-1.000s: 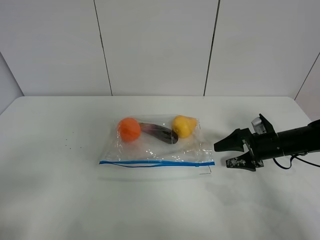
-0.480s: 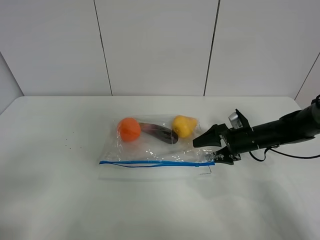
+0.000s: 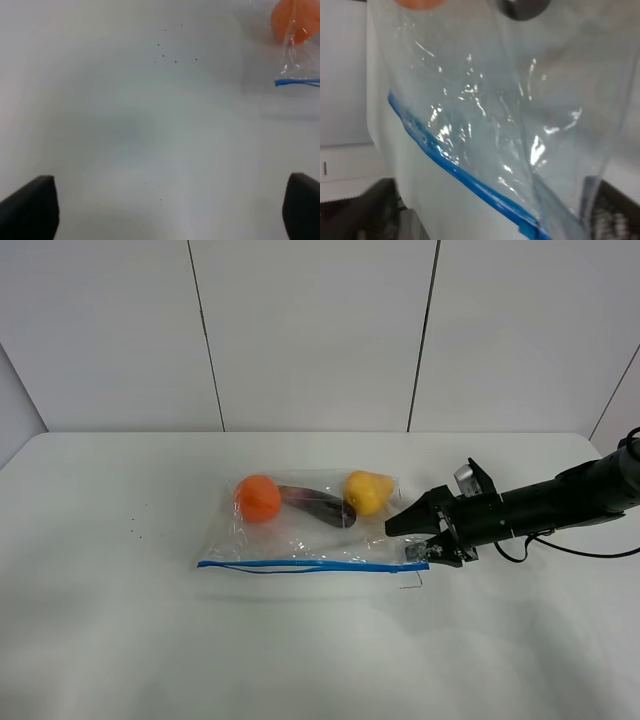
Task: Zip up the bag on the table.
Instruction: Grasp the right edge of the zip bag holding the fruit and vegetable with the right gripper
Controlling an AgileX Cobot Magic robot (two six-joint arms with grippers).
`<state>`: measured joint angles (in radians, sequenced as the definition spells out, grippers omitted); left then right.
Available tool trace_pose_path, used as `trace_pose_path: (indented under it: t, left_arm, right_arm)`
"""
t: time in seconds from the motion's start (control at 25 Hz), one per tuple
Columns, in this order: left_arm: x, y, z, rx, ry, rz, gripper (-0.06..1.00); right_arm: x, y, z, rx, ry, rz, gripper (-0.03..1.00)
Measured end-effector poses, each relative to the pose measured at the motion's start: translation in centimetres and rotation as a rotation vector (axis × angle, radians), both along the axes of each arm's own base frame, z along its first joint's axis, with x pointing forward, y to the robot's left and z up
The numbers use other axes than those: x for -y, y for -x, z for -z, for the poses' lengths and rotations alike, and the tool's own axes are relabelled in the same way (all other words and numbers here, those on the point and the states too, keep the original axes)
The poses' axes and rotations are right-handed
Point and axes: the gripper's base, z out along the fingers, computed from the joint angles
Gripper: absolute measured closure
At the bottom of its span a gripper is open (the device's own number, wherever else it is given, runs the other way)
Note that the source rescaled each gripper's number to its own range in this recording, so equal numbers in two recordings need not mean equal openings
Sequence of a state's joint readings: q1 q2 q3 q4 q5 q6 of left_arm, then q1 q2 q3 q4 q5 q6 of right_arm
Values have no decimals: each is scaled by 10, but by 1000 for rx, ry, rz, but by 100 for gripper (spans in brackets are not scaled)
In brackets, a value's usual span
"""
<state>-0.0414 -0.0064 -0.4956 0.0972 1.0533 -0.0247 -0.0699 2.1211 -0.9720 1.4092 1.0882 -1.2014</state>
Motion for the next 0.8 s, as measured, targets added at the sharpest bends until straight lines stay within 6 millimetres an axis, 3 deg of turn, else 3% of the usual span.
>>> trace_pose_path:
  t: [0.36,0.6,0.8]
  left_arm:
    - [0,0,0,0,0,0,-6]
    - [0,0,0,0,0,0,-6]
    - [0,0,0,0,0,0,-6]
  right_arm:
    - [-1,2,0,-25,-10,-9,50]
    - [0,3,0,-26,-1,-25,79]
    - [-1,4,0,-28,-9,-30,97]
